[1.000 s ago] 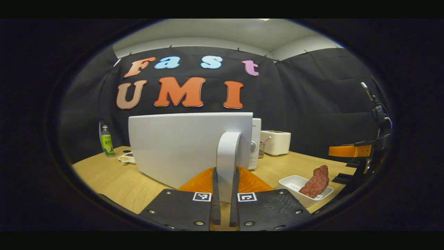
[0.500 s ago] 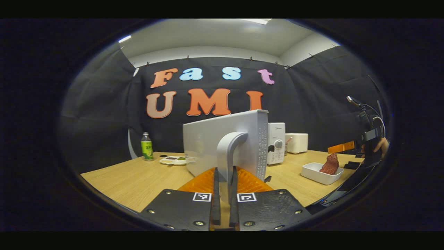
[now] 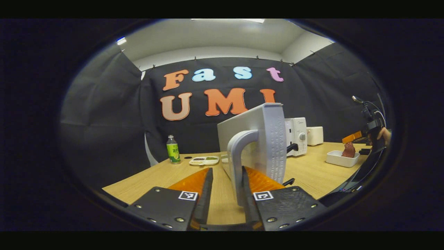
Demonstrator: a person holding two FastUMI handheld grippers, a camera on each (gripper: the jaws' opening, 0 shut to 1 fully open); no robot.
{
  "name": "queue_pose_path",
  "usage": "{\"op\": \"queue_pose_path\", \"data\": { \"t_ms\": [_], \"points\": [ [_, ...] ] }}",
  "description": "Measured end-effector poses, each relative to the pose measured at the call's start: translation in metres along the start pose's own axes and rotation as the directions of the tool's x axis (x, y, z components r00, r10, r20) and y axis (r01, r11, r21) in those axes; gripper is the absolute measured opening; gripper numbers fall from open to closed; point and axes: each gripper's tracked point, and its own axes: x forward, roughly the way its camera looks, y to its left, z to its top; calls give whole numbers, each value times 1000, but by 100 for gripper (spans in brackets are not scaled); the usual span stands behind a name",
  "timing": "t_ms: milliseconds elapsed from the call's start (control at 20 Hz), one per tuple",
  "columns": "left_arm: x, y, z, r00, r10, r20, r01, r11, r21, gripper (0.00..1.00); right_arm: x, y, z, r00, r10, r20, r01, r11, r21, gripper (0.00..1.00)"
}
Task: Open the microwave oven with the left hand, put the food in, and close the microwave oven.
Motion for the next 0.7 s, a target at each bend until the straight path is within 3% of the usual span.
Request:
{"op": "queue_pose_path", "data": {
  "t_ms": [150, 350, 450, 500, 550, 600, 700],
  "points": [
    [-4, 24, -3, 1000, 9, -23, -10, 1000, -20, 86, 0, 6, -10, 999, 16, -34, -15, 1000, 26, 78],
    [-8, 35, -5, 999, 10, -45, -12, 999, -42, 89, 0, 3, -21, 997, 15, -72, -10, 998, 57, 70],
    [-16, 36, -7, 998, 14, -57, -14, 1000, -2, 94, 3, 0, -27, 995, 9, -99, 0, 995, 95, 65],
    [-19, 39, -6, 998, 23, -62, -22, 999, 24, 89, 3, 2, -27, 994, 25, -103, -12, 993, 121, 64],
    [-23, 44, -5, 997, 39, -66, -37, 999, 38, 89, 3, 4, -26, 994, 34, -105, -19, 989, 147, 56],
    [-27, 48, -5, 996, 52, -67, -49, 998, 46, 89, 4, 5, -26, 993, 47, -107, -28, 984, 173, 57],
    [-34, 58, -7, 992, 90, -85, -83, 993, 85, 87, 5, 8, -28, 989, 69, -131, -36, 970, 239, 46]
  ]
}}
